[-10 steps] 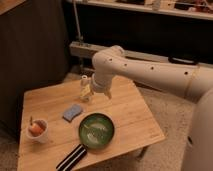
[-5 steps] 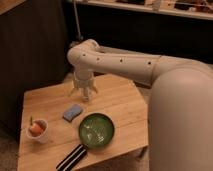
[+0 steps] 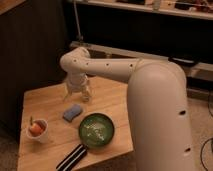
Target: Place the white sponge in the ceramic bowl
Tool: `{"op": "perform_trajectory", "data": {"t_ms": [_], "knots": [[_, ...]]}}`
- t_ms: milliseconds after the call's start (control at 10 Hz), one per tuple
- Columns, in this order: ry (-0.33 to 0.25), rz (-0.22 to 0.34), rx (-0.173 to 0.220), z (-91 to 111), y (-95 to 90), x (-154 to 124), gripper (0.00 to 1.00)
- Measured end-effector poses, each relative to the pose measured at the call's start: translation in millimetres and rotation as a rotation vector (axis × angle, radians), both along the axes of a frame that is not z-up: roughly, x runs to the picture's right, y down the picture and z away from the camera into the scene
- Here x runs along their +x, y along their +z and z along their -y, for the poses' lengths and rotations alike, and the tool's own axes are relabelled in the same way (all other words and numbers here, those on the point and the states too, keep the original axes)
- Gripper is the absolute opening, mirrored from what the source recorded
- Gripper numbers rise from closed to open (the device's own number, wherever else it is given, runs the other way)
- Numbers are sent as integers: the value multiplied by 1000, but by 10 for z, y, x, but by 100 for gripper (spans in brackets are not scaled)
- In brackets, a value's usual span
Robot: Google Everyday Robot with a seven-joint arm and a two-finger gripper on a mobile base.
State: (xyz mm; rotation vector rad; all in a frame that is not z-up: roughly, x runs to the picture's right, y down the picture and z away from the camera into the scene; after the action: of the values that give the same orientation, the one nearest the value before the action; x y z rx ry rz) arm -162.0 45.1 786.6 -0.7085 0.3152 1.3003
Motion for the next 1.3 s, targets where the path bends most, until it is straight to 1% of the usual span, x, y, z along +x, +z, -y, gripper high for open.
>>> {"op": "perform_trajectory", "data": {"t_ms": [200,300,400,500,600,800,1000,1200,1300], "knots": [[-18,18,-5,-65,139,-182,80],[-19,27,-16,-97,225,-249,80],[-19,25,-30,-134,334,-267,80],[-20,27,-43,-161,410,-343,80],[-17,25,-59,-203,480,-371,80],[-2,-4,-96,-304,717,-273,80],[0,-12,-122,-400,795,-315,80],[3,-29,-152,-563,893,-321,80],[8,-31,-159,-609,910,-332,80]]}}
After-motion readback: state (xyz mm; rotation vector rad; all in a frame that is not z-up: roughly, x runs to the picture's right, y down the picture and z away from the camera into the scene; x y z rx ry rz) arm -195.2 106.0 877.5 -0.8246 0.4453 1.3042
